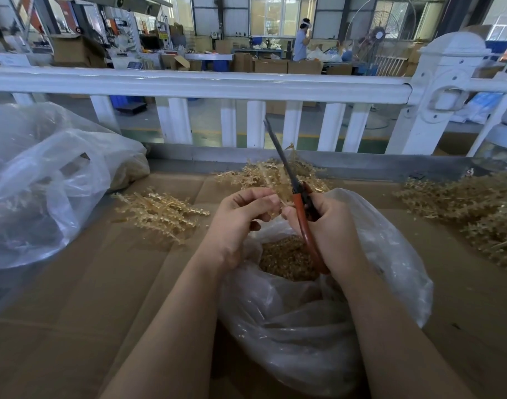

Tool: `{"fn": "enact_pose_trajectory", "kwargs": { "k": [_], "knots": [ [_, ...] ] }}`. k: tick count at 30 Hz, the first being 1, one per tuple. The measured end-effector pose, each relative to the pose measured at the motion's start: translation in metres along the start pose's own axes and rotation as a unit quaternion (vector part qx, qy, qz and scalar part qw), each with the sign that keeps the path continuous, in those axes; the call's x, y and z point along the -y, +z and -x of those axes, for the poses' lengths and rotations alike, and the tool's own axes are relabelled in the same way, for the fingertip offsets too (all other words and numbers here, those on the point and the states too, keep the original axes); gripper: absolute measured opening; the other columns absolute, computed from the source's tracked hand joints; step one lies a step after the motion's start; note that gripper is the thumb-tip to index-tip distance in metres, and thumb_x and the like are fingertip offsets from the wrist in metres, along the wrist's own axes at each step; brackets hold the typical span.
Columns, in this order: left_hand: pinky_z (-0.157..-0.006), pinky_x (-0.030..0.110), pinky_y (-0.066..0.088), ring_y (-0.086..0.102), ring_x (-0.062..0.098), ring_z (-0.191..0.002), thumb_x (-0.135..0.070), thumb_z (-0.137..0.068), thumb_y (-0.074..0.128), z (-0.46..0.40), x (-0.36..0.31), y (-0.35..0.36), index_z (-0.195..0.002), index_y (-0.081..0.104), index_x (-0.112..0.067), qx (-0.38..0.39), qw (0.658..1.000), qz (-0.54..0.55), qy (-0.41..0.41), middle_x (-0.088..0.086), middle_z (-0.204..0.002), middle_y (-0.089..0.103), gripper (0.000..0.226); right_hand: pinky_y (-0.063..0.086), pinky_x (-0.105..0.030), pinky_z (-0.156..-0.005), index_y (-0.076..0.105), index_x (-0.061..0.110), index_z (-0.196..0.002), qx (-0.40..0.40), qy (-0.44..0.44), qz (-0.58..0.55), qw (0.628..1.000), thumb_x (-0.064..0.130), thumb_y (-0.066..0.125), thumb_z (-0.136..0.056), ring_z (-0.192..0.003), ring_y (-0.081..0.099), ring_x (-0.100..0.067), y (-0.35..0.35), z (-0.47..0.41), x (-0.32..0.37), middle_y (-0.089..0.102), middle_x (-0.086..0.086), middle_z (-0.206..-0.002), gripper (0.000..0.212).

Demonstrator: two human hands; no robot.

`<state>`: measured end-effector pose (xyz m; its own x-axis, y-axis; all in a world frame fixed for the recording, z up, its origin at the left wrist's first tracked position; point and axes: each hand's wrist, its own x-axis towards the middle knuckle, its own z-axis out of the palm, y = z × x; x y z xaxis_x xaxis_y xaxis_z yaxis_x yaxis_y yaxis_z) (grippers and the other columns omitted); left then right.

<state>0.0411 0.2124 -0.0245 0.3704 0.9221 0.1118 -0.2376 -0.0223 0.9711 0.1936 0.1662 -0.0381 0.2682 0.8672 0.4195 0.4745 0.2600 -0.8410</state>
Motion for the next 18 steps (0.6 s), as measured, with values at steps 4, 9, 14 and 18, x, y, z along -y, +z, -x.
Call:
{"fn": "enact_pose_trajectory", "kwargs": {
  "k": [4, 9, 14, 18],
  "knots": [
    [-0.057, 0.019, 0.039, 0.051, 0.005, -0.058, -0.016, -0.087, 0.07, -0.0006, -0.0001, 0.0016, -0.08, 0.068, -0.013, -0.038, 0.999, -0.007, 0.011, 0.001, -0.072, 0.067, 0.008, 0.054, -0.016, -0.066, 0.065, 0.036, -0.082, 0.011, -0.015, 0.044, 0.999, 0.028, 0.076, -0.088, -0.076, 0.067, 0.001, -0.0002, 0.0012, 0.0011, 0.071, 0.016, -0.075, 0.015],
    [-0.058, 0.017, 0.042, 0.051, 0.006, -0.059, -0.01, -0.087, 0.07, 0.0006, -0.0013, 0.0013, -0.079, 0.069, -0.009, -0.042, 0.999, 0.004, 0.024, 0.002, -0.069, 0.067, 0.009, 0.059, -0.033, -0.069, 0.069, 0.03, -0.085, -0.007, -0.007, 0.087, 0.996, 0.044, 0.075, -0.086, -0.071, 0.067, -0.003, -0.0001, 0.0027, -0.0005, 0.071, 0.013, -0.072, 0.015],
    [-0.062, 0.017, 0.045, 0.054, 0.007, -0.063, -0.011, -0.086, 0.07, 0.0008, -0.0031, -0.0005, -0.078, 0.069, -0.009, -0.072, 0.995, 0.044, 0.051, -0.002, -0.066, 0.066, 0.008, 0.047, -0.016, -0.065, 0.065, 0.035, -0.097, -0.023, -0.015, 0.176, 0.984, 0.083, 0.059, -0.069, -0.079, 0.062, 0.003, -0.0024, 0.0045, -0.0039, 0.066, 0.024, -0.082, 0.056],
    [-0.059, 0.014, 0.042, 0.05, 0.006, -0.061, -0.012, -0.087, 0.067, 0.0004, -0.0051, -0.003, -0.077, 0.066, -0.011, -0.064, 0.994, 0.075, 0.039, -0.004, -0.066, 0.064, 0.011, 0.045, -0.019, -0.061, 0.056, 0.037, -0.092, -0.018, -0.049, 0.219, 0.974, 0.085, 0.054, -0.07, -0.075, 0.057, 0.003, -0.0013, 0.0051, -0.0046, 0.059, 0.024, -0.078, 0.053]
  ]
}}
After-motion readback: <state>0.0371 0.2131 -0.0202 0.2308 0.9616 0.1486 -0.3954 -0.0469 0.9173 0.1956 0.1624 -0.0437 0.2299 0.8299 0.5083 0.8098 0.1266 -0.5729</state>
